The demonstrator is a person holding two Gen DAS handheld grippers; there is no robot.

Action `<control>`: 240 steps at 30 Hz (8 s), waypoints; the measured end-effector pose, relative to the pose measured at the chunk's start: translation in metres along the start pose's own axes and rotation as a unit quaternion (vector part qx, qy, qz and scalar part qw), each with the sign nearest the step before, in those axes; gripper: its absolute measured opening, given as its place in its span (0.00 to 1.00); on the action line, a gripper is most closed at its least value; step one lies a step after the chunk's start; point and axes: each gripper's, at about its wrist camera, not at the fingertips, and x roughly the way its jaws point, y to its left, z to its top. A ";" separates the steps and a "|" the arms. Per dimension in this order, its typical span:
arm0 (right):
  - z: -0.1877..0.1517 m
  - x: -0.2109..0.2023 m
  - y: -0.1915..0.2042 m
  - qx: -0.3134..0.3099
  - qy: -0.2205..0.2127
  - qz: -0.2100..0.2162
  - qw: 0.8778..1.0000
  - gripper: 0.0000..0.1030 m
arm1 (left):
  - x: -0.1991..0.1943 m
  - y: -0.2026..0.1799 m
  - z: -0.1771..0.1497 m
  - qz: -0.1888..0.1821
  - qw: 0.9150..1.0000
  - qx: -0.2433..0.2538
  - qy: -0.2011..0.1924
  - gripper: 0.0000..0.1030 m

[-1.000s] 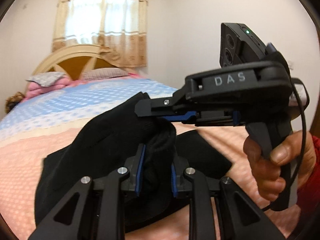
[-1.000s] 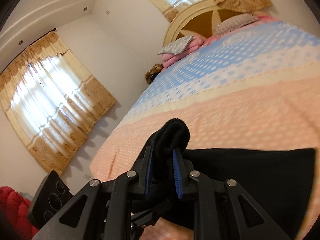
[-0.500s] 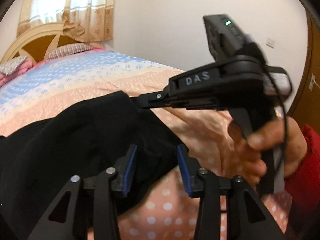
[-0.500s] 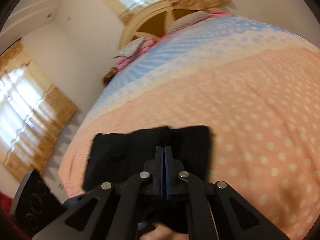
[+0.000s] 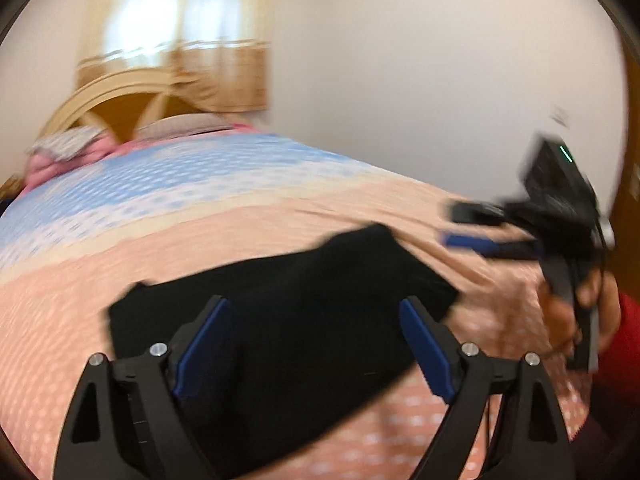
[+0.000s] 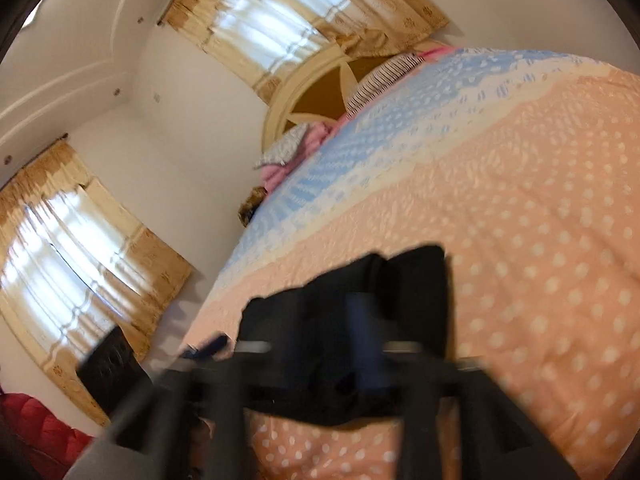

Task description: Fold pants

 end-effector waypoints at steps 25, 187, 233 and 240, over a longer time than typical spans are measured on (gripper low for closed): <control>-0.019 0.023 0.048 -0.145 0.037 -0.204 0.967 0.11 | -0.024 0.098 -0.038 0.110 0.984 -0.139 0.005 0.87; -0.054 0.065 0.024 -0.121 0.015 -0.272 0.954 0.36 | 0.040 0.070 -0.053 0.040 0.957 -0.254 0.133 0.39; -0.030 0.027 0.074 -0.011 -0.022 -0.145 0.989 0.27 | -0.007 0.106 -0.033 -0.025 0.962 -0.256 0.095 0.15; -0.026 0.066 0.118 -0.046 -0.002 -0.107 0.993 0.27 | -0.036 0.152 -0.029 0.019 0.959 -0.276 0.056 0.13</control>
